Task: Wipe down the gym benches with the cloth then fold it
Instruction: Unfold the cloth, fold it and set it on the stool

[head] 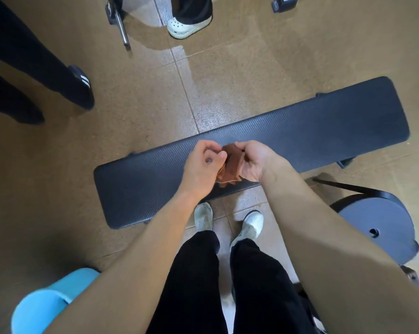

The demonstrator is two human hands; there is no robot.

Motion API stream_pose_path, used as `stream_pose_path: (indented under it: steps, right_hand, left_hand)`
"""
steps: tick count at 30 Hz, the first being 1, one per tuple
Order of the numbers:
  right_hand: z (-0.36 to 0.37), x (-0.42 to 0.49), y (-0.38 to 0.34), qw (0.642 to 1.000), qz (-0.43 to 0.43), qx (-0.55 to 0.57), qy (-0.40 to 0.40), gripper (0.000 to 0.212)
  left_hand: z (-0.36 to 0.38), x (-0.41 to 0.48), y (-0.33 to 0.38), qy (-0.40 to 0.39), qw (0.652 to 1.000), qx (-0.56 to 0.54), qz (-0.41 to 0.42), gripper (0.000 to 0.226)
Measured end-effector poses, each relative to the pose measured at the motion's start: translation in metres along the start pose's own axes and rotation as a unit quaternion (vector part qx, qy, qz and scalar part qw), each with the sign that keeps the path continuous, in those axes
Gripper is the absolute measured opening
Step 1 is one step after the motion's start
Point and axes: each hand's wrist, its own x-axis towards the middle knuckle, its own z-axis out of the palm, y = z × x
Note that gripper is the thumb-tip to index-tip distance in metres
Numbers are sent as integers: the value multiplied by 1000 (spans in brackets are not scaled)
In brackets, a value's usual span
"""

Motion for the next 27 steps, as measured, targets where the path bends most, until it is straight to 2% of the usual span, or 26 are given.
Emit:
stream_pose_path:
  steps: [3,5,7,8,10,14,17,19,21,23,25,27]
  right_hand:
    - [-8,25,3,996,-24,56,65,29]
    - [-22,47,5,991,-24,43,123,32]
    - [-20,22,8,990,-32,38,133,14]
    - [-19,7,11,991,-33,46,123,24]
    - [-20,-7,14,987,-77,-6,143,37]
    - [-26,-14,15,962,-191,-92,173,36]
    - [-32,-25,13,947,-266,-111,144,26]
    - [-36,-41,14,946,-294,-109,82,20]
    - [-42,-53,12,953,-289,-93,19,27]
    - [-47,-66,10,958,-272,-91,-25,45]
    - [-51,-82,9,962,-259,-80,-46,51]
    - [-54,-98,10,966,-250,-55,-41,39]
  left_hand:
    - [-1,-9,1,4,1000,21,9,10]
    - [-4,-13,2,-2,998,65,3,11]
    - [-5,-15,2,-11,993,121,-1,24]
    - [-6,-15,3,-8,988,152,6,28]
    - [-6,-15,7,25,974,221,45,29]
    - [-12,-8,19,84,938,312,121,22]
    - [-18,-4,26,63,922,351,152,21]
    - [-19,-8,33,61,910,371,173,20]
    - [-17,-14,42,85,894,385,214,18]
    - [-16,-20,52,107,879,393,247,17]
    - [-16,-23,63,109,883,374,262,18]
    - [-16,-22,73,105,907,324,247,19]
